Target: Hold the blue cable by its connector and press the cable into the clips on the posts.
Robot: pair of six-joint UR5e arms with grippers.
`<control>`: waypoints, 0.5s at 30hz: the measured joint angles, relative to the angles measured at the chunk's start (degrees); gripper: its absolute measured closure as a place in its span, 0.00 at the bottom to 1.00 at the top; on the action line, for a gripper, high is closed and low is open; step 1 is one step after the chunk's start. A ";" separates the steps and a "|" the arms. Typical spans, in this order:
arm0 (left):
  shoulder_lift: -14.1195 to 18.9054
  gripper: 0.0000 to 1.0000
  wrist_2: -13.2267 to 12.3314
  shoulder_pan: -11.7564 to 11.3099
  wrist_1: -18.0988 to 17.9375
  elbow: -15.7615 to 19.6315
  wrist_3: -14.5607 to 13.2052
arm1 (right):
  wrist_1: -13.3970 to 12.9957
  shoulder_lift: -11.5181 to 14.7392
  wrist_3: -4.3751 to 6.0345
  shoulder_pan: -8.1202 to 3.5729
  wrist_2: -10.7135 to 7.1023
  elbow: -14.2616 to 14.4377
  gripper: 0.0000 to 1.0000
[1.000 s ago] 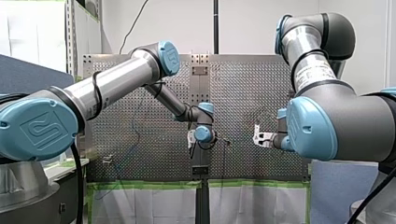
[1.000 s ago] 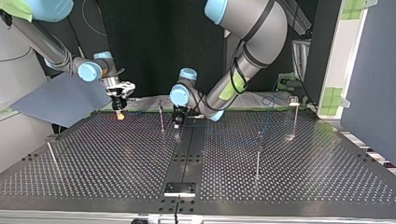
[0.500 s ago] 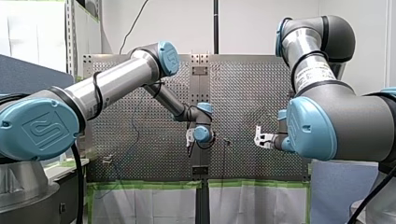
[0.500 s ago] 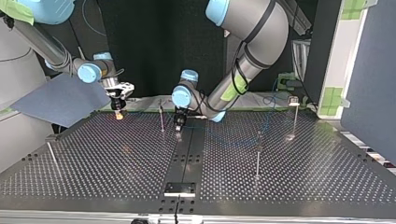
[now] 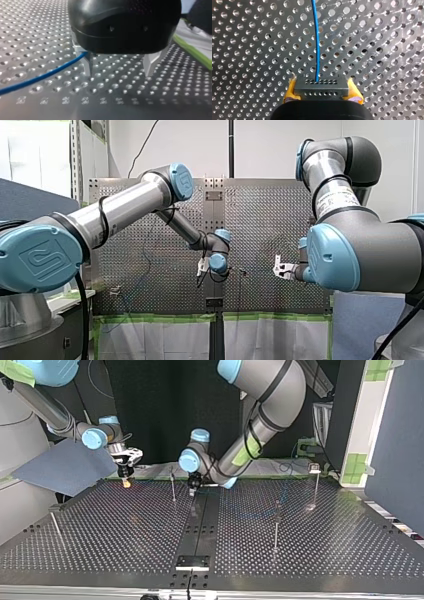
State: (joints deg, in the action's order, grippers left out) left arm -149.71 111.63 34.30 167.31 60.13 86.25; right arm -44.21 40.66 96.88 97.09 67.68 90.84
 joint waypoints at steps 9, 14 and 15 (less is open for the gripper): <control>2.77 0.00 0.83 3.53 4.57 1.64 2.64 | 1.24 0.00 0.21 -0.61 -0.34 0.00 1.00; 5.05 0.00 2.93 5.63 5.60 3.60 4.14 | 1.24 0.00 0.53 -0.88 -0.89 0.00 1.00; 5.51 0.00 3.19 5.83 5.33 4.03 4.26 | 1.23 0.00 0.56 -0.92 -0.95 0.00 1.00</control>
State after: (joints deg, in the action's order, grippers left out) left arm -144.20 114.82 40.13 172.65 64.16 90.52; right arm -42.98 40.66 97.44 96.17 66.73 90.84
